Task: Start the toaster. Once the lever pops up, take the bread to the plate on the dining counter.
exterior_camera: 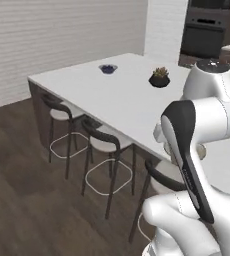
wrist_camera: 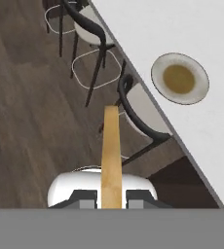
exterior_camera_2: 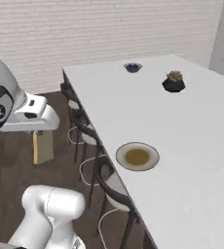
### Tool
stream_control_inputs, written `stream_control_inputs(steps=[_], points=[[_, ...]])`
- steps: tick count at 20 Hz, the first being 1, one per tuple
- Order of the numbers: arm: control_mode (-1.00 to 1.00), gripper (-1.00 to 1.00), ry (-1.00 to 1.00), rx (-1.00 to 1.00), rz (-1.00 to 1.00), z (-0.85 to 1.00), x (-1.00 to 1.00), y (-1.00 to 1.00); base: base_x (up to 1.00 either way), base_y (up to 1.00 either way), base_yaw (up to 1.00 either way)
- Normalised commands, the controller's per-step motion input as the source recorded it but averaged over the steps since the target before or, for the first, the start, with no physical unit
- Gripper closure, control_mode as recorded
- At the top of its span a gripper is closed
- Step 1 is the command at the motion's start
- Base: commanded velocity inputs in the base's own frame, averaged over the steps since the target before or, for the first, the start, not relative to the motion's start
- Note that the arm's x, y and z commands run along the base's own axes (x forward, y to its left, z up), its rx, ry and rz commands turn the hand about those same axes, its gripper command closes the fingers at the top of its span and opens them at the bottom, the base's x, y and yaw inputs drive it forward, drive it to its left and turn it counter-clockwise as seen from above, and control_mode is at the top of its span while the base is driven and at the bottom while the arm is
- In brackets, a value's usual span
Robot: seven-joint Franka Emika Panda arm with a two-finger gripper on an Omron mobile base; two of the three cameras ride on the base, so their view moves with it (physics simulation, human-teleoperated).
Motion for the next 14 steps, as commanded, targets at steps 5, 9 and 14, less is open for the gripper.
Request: stream_control_inputs(steps=[5,9,14], points=[[1.00,1.00,0.00,0.00,0.00,0.00,0.00,0.00,0.36,0.48,-0.76],[1.00,1.00,0.00,0.00,0.00,0.00,0.00,0.00,0.36,0.48,-0.76],[1.00,1.00,0.00,0.00,0.00,0.00,0.00,0.00,0.30,0.44,-0.77]])
